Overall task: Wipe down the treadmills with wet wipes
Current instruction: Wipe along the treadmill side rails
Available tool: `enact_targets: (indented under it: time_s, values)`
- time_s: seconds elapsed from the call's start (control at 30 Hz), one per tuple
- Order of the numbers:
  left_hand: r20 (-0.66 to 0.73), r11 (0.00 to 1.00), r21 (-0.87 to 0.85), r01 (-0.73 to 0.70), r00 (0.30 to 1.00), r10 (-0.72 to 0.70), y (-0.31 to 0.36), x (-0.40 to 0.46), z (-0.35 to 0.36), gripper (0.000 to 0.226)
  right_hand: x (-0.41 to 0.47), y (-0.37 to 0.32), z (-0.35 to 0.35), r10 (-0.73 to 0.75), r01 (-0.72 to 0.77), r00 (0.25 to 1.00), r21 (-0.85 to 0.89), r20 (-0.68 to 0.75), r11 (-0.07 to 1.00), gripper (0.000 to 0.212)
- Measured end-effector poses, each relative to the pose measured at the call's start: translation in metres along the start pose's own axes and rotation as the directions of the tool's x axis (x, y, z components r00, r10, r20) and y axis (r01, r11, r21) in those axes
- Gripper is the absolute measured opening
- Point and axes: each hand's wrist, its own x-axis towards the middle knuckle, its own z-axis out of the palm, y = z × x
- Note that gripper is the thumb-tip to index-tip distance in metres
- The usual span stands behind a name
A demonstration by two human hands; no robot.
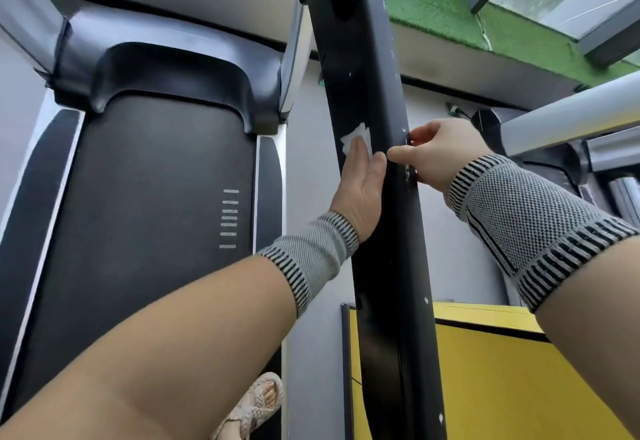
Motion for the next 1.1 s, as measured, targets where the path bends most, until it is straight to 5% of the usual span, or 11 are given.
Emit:
enact_targets:
  time_s: [0.07,0.23,0.37,0.47,0.6,0.8,0.97,1.1]
  values:
    - [-0.021,1.000,0.008,0.006,1.000,-0.006,0.006,0.018,-0.005,0.073,0.000,0.000,0.000,0.007,-0.007,1.000,0.005,-0.010,1.000,0.038]
    - [0.012,0.986,0.012,0.166,0.986,-0.166,-0.024,-0.027,0.002,0.090,0.001,0.001,0.000,0.016,-0.016,1.000,0.029,0.009,0.999,0.030]
    - [-0.004,0.998,0.013,0.063,0.998,-0.062,0.003,-0.022,0.005,0.070,0.004,-0.001,-0.004,0.025,-0.026,0.999,0.031,0.045,0.999,0.024]
    - [-0.034,0.999,0.033,0.020,0.999,-0.019,0.007,0.016,-0.004,0.078,0.005,-0.006,-0.010,0.045,-0.051,0.997,0.078,0.067,0.996,0.019]
    - [0.029,0.966,-0.075,0.245,0.969,-0.244,-0.042,0.007,-0.009,0.090,0.011,-0.010,-0.012,0.031,-0.035,0.999,0.087,0.042,0.996,0.021]
    - [0.027,0.998,-0.059,0.011,1.000,-0.010,-0.002,-0.005,-0.001,0.086,0.035,-0.019,-0.003,0.002,-0.002,1.000,0.085,-0.010,0.996,0.029]
    - [0.009,0.997,0.054,0.063,0.998,-0.063,0.005,0.007,-0.011,0.066,0.044,-0.024,-0.002,-0.006,0.006,1.000,0.049,-0.012,0.999,0.039]
    - [0.125,0.986,0.168,0.013,0.992,-0.034,-0.008,-0.057,-0.001,0.074,0.049,-0.034,-0.003,-0.015,0.016,0.999,0.017,-0.043,1.000,0.029]
